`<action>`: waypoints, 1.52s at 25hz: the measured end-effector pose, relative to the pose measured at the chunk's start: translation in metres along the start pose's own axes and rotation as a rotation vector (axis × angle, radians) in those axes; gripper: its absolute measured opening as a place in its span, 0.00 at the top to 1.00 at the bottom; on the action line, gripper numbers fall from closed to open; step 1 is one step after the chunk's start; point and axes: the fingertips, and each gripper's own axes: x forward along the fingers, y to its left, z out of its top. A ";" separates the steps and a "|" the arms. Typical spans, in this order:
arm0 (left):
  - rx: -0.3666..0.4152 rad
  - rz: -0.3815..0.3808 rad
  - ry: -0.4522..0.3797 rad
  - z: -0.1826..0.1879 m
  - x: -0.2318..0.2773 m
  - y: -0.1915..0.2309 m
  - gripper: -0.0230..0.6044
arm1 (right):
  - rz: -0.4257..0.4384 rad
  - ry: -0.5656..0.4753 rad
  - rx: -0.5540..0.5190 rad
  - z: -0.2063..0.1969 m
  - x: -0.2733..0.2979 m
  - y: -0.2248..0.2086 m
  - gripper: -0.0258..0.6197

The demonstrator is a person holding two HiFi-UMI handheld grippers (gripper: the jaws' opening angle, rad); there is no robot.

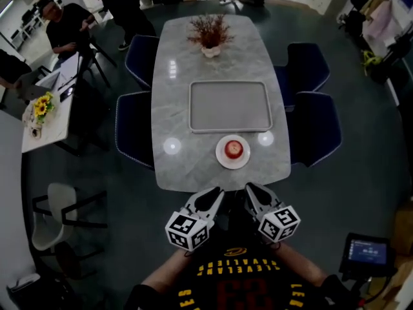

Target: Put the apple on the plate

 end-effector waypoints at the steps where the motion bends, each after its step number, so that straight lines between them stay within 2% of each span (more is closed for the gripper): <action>1: -0.004 0.016 0.000 0.002 0.007 0.003 0.87 | 0.013 0.006 0.007 0.003 0.005 -0.007 0.95; 6: -0.006 0.073 -0.004 0.018 0.049 0.010 0.87 | 0.071 0.028 0.001 0.032 0.028 -0.044 0.95; 13: -0.112 0.124 -0.006 0.026 0.097 0.022 0.87 | 0.113 0.110 0.033 0.045 0.050 -0.097 0.95; 18: -0.190 0.185 0.022 0.014 0.107 0.054 0.87 | 0.119 0.154 0.060 0.034 0.066 -0.122 0.93; 19: -0.199 0.199 0.030 0.011 0.108 0.061 0.87 | 0.115 0.160 0.066 0.031 0.067 -0.126 0.87; 25: -0.287 0.233 0.101 -0.009 0.113 0.102 0.74 | 0.062 0.194 0.106 0.019 0.077 -0.145 0.87; 32: -0.374 0.205 0.234 -0.041 0.124 0.147 0.74 | -0.054 0.239 0.282 -0.020 0.095 -0.179 0.87; 38: -0.404 0.213 0.349 -0.075 0.134 0.172 0.74 | -0.116 0.299 0.301 -0.049 0.103 -0.191 0.87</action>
